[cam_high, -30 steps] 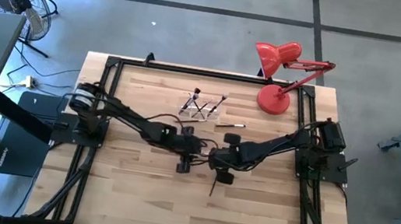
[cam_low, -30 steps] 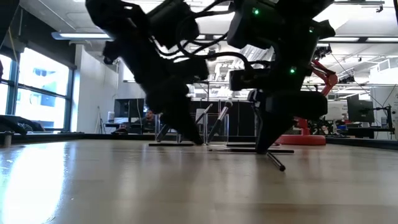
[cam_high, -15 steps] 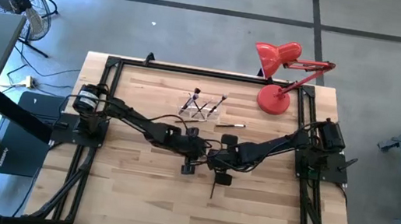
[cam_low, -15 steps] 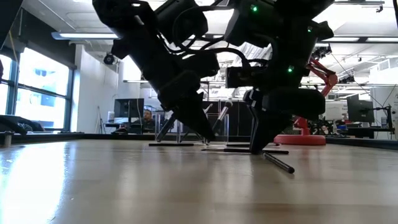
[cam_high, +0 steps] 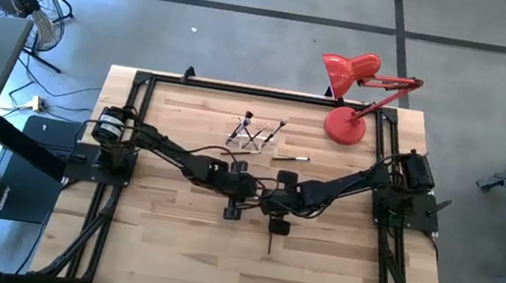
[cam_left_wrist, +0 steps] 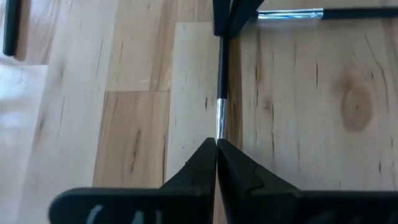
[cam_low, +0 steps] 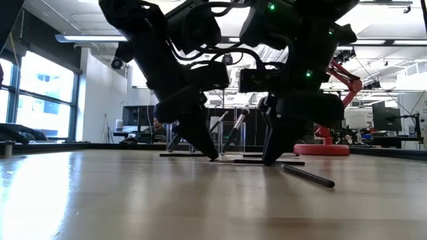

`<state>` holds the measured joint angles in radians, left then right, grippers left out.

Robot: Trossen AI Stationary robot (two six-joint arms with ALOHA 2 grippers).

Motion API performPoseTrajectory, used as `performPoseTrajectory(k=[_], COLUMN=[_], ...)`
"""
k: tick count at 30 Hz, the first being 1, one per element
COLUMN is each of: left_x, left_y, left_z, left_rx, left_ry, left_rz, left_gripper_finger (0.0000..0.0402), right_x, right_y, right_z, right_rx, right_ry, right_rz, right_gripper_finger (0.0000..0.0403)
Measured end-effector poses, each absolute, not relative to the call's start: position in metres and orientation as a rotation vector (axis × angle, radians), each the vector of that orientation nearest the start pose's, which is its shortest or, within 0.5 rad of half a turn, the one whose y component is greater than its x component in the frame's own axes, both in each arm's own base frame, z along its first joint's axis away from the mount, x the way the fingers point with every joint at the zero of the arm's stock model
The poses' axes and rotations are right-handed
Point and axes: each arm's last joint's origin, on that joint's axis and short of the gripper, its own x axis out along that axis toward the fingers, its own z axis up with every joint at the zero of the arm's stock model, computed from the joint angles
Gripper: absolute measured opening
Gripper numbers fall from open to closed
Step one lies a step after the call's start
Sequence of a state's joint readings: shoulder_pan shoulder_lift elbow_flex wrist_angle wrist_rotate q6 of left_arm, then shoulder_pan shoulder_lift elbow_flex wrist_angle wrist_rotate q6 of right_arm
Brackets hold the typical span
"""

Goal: Put items in baskets/containers
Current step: Put the black eyeshadow brush into the transparent organizer

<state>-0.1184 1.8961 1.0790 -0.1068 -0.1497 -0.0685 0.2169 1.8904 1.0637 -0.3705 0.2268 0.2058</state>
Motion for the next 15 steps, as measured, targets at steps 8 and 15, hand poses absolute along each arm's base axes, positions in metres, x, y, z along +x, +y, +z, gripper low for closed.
performPoseTrajectory(k=[8, 15], left_x=[0.3714, 0.3713], left_y=[-0.0396, -0.0396], left_z=[0.1389, 0.1388], left_rx=[0.102, 0.104], left_ry=[0.92, 0.921], left_rz=[0.043, 0.043], left_gripper_finger=[0.001, 0.001], right_x=[0.3423, 0.343], right_y=[0.0667, 0.0637], right_z=[0.1254, 0.1255], right_rx=[-0.074, -0.072], right_ry=[1.152, 1.151], right_rz=[-0.133, -0.137], right_gripper_finger=[0.001, 0.0008])
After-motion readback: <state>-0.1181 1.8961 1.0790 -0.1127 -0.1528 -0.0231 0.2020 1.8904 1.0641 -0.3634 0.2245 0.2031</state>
